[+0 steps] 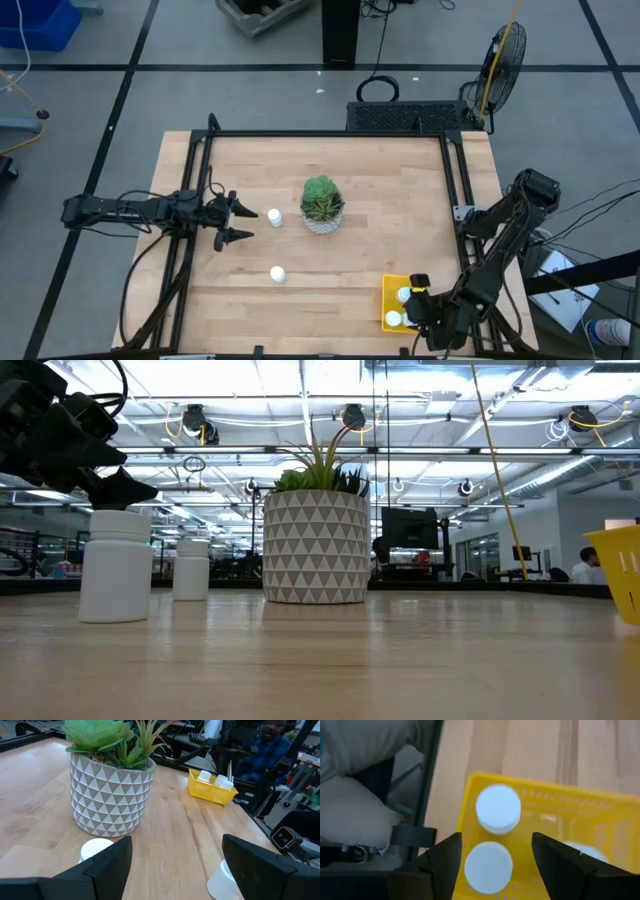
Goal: Pick and place pill bottles into a basket
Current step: Put the white pill bottle into the bin
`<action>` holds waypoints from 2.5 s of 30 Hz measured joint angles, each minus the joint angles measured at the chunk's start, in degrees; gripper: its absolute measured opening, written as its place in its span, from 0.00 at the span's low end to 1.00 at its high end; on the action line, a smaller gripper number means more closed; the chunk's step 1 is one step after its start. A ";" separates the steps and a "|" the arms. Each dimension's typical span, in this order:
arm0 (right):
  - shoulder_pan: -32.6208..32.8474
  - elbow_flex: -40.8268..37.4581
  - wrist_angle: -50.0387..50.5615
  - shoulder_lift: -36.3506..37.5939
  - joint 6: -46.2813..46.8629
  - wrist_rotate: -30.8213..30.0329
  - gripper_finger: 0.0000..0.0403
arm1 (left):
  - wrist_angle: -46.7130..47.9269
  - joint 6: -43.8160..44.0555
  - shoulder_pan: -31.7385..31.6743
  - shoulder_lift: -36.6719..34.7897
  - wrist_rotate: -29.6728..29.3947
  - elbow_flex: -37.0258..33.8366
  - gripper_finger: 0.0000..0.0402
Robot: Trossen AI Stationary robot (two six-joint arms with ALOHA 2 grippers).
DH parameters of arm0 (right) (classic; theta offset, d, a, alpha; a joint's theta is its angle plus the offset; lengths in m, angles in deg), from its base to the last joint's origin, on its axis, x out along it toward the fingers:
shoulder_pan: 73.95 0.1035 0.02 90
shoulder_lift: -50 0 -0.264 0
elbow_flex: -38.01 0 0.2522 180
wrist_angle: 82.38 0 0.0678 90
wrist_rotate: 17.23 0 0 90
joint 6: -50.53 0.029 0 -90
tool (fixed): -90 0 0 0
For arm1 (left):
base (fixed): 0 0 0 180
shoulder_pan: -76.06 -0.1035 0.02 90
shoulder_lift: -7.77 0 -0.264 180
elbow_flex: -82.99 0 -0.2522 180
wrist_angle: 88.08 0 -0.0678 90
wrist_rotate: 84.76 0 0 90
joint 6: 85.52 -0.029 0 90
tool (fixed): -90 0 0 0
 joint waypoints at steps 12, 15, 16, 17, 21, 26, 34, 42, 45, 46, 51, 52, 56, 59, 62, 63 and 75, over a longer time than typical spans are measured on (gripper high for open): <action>-7.80 -1.43 13.99 12.61 -15.40 -18.93 0.52 | 0.00 -0.76 0.02 0.02 0.00 0.02 0.77; -9.98 -5.94 8.98 17.60 -19.91 -22.58 0.52 | -0.01 -0.78 0.01 0.02 0.00 0.00 0.77; -10.75 -8.08 6.05 19.75 -22.39 -22.68 0.53 | -0.01 -1.12 0.02 0.02 0.00 0.00 0.77; -11.50 -10.37 2.98 22.09 -24.89 -22.28 0.53 | -0.01 -1.52 0.01 0.01 0.00 0.00 0.77; -13.70 -20.18 -7.27 32.86 -29.80 -16.17 0.52 | 0.00 -2.12 0.01 0.01 -0.02 0.01 0.77; -13.99 -31.58 -20.78 46.28 -35.36 -8.79 0.51 | 0.00 -2.00 0.00 0.02 -0.02 0.01 0.77; -14.00 -41.90 -27.45 61.75 -43.61 -8.65 0.51 | 0.00 0.27 0.01 0.01 -0.07 0.01 0.77; -14.00 -47.01 -27.12 72.58 -46.08 -3.03 0.51 | 0.00 0.28 0.02 0.02 -0.09 0.02 0.77; -13.96 -48.37 -26.63 75.82 -45.99 -2.51 0.51 | 0.00 0.28 0.01 0.01 -0.11 0.00 0.77; -13.96 -48.65 -26.07 76.83 -46.01 -2.51 0.51 | 0.00 0.28 0.00 0.02 -0.13 0.02 0.77; -13.98 -50.00 -25.46 80.46 -46.54 -2.75 0.51 | 0.00 1.36 0.01 0.00 -0.14 0.00 0.77; -13.98 -50.23 -25.47 81.08 -46.98 -2.75 0.51 | 0.00 1.64 0.00 0.01 -0.13 0.02 0.77; -13.98 -51.61 -25.53 83.50 -47.82 -2.75 0.51 | 0.00 1.63 0.01 0.02 -0.17 0.02 0.77; -13.98 -53.12 -26.50 85.50 -47.73 -2.71 0.51 | 0.01 1.62 0.00 0.00 -0.19 0.00 0.77; -13.98 -54.72 -27.47 86.26 -46.74 -2.68 0.51 | 0.01 1.60 0.00 0.00 -0.20 0.01 0.77; -13.98 -54.99 -27.49 86.12 -46.41 -2.61 0.51 | 0.02 1.58 0.00 0.02 -0.20 0.01 0.77; -13.98 -56.45 -30.69 85.73 -48.50 -2.83 0.51 | 0.71 -5.74 0.00 0.09 -4.37 0.02 0.77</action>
